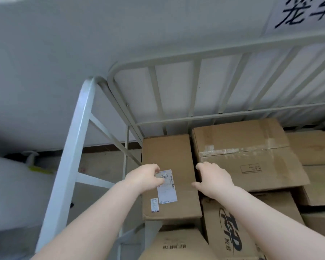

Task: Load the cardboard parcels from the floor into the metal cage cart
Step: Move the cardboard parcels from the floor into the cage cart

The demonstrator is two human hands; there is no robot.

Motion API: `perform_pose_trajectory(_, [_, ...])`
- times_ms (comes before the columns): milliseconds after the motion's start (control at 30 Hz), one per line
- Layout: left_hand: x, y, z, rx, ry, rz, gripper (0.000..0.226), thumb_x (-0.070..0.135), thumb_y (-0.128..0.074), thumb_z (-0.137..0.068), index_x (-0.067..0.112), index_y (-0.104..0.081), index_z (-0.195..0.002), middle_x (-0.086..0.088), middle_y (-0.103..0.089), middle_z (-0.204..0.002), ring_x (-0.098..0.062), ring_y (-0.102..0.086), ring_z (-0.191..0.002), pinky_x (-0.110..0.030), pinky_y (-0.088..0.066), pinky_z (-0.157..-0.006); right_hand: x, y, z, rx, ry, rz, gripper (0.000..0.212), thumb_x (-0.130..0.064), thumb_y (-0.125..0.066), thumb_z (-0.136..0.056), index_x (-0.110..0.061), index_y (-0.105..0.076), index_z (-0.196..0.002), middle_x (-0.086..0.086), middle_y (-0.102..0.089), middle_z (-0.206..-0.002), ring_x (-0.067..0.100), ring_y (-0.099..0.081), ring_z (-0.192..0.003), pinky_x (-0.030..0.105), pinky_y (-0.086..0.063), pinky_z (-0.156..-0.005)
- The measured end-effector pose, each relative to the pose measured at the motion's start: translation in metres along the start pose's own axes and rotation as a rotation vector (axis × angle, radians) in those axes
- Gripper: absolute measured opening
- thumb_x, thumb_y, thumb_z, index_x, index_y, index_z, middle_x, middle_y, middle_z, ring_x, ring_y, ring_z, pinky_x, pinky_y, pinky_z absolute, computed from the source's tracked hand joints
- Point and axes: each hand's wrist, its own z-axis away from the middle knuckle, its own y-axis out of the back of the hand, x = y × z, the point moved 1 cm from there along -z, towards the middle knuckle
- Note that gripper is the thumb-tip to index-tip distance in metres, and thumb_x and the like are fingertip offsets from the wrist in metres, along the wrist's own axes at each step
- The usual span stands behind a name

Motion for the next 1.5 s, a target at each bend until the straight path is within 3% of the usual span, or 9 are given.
perform_pose_trajectory(200, [0.050, 0.057, 0.098, 0.250, -0.108, -0.086, 0.042, 0.042, -0.049, -0.090, 0.029, -0.049, -0.130, 0.008, -0.057, -0.128, -0.015, -0.056, -0.115, -0.033, -0.047, -0.094, 0.029, 0.087, 0.105, 0.183, -0.046, 0.046, 0.048, -0.046, -0.052, -0.090, -0.021, -0.046, -0.130, -0.002, -0.051, -0.130, 0.021, -0.047, -0.121, 0.034, -0.041, -0.095])
perform_pose_trajectory(367, [0.139, 0.064, 0.189, 0.427, -0.361, -0.188, 0.038, 0.038, -0.047, -0.090, 0.028, -0.051, -0.126, 0.008, -0.060, -0.122, -0.017, -0.057, -0.113, -0.032, -0.047, -0.091, 0.064, 0.137, 0.219, 0.280, -0.156, 0.086, 0.047, -0.048, -0.053, -0.089, -0.020, -0.048, -0.126, -0.001, -0.054, -0.126, 0.022, -0.048, -0.118, 0.034, -0.043, -0.092])
perform_pose_trajectory(567, [0.240, 0.017, 0.285, 0.430, -0.612, -0.393, 0.039, 0.037, -0.047, -0.090, 0.020, -0.051, -0.125, 0.001, -0.061, -0.122, -0.023, -0.056, -0.114, -0.032, -0.045, -0.086, 0.106, 0.154, 0.355, 0.391, -0.303, 0.086, 0.051, -0.048, -0.054, -0.088, -0.021, -0.044, -0.131, 0.001, -0.052, -0.128, 0.023, -0.048, -0.120, 0.036, -0.041, -0.095])
perform_pose_trajectory(833, [0.379, -0.092, 0.381, 0.363, -0.845, -0.537, 0.037, 0.030, -0.049, -0.087, 0.018, -0.051, -0.122, -0.004, -0.051, -0.122, -0.026, -0.052, -0.115, -0.032, -0.038, -0.078, 0.207, 0.114, 0.530, 0.473, -0.604, -0.070, 0.050, -0.045, -0.055, -0.087, -0.021, -0.044, -0.130, 0.002, -0.052, -0.128, 0.025, -0.049, -0.119, 0.037, -0.042, -0.092])
perform_pose_trajectory(1000, [0.479, -0.168, 0.433, 0.345, -0.976, -0.568, 0.039, 0.033, -0.050, -0.091, 0.018, -0.051, -0.127, -0.004, -0.051, -0.126, -0.026, -0.050, -0.118, -0.034, -0.044, -0.088, 0.294, 0.084, 0.624, 0.502, -0.750, -0.169, 0.053, -0.047, -0.056, -0.086, -0.021, -0.043, -0.131, 0.001, -0.050, -0.130, 0.024, -0.047, -0.122, 0.037, -0.042, -0.097])
perform_pose_trajectory(1233, [0.618, -0.260, 0.483, 0.298, -1.021, -0.562, 0.038, 0.032, -0.049, -0.091, 0.019, -0.051, -0.126, -0.003, -0.050, -0.132, -0.026, -0.051, -0.118, -0.037, -0.050, -0.084, 0.419, 0.059, 0.715, 0.508, -0.825, -0.250, 0.053, -0.045, -0.057, -0.086, -0.022, -0.043, -0.132, 0.001, -0.052, -0.129, 0.024, -0.048, -0.119, 0.038, -0.040, -0.096])
perform_pose_trajectory(1500, [0.733, -0.309, 0.486, 0.323, -0.982, -0.551, 0.031, 0.028, -0.049, -0.090, 0.016, -0.054, -0.118, -0.005, -0.054, -0.120, -0.027, -0.053, -0.111, -0.040, -0.052, -0.085, 0.542, 0.063, 0.748, 0.463, -0.808, -0.250, 0.056, -0.046, -0.058, -0.086, -0.020, -0.042, -0.134, 0.002, -0.050, -0.132, 0.025, -0.046, -0.123, 0.039, -0.039, -0.098])
